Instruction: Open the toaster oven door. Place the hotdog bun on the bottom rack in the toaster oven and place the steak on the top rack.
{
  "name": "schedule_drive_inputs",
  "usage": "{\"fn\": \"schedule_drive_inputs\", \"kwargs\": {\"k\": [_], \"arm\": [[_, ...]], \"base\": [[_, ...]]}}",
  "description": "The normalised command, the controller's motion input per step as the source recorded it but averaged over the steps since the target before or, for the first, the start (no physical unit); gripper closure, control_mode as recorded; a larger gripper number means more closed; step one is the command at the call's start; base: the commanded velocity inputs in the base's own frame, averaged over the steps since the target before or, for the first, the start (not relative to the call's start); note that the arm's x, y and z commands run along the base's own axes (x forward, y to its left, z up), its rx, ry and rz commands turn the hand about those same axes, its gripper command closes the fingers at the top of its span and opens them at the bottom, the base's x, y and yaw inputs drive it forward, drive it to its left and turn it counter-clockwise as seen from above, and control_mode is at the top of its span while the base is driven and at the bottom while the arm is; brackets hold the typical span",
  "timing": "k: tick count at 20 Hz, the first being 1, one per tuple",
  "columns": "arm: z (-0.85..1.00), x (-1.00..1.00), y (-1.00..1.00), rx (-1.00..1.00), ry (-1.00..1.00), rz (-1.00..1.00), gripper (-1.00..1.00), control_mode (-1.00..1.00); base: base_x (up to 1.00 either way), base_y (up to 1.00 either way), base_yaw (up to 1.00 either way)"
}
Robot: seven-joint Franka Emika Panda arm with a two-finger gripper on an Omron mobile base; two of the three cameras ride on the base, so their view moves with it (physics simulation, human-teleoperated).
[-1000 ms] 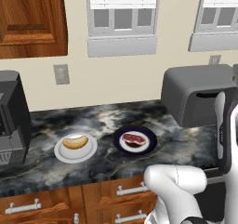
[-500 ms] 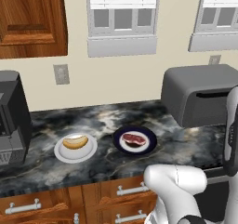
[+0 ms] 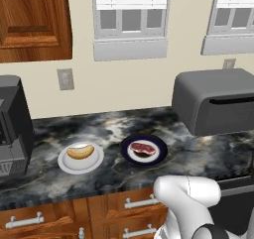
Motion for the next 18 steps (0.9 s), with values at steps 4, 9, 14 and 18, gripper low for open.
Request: {"fn": "schedule_drive_inputs", "kwargs": {"k": [4, 9, 14, 18], "arm": [[-0.13, 0.17, -0.24, 0.19, -0.05, 0.06, -1.0, -1.0], [-0.16, 0.1, -0.07, 0.16, -0.01, 0.03, -1.0, -1.0], [-0.02, 0.0, 0.0, 0.05, 0.0, 0.09, -1.0, -1.0], [-0.16, 0.13, 0.0, 0.07, 0.0, 0.08, -1.0, -1.0]], "base": [[0.0, 0.0, 0.0], [0.0, 0.0, 0.0], [0.0, 0.0, 0.0], [0.0, 0.0, 0.0]]}}
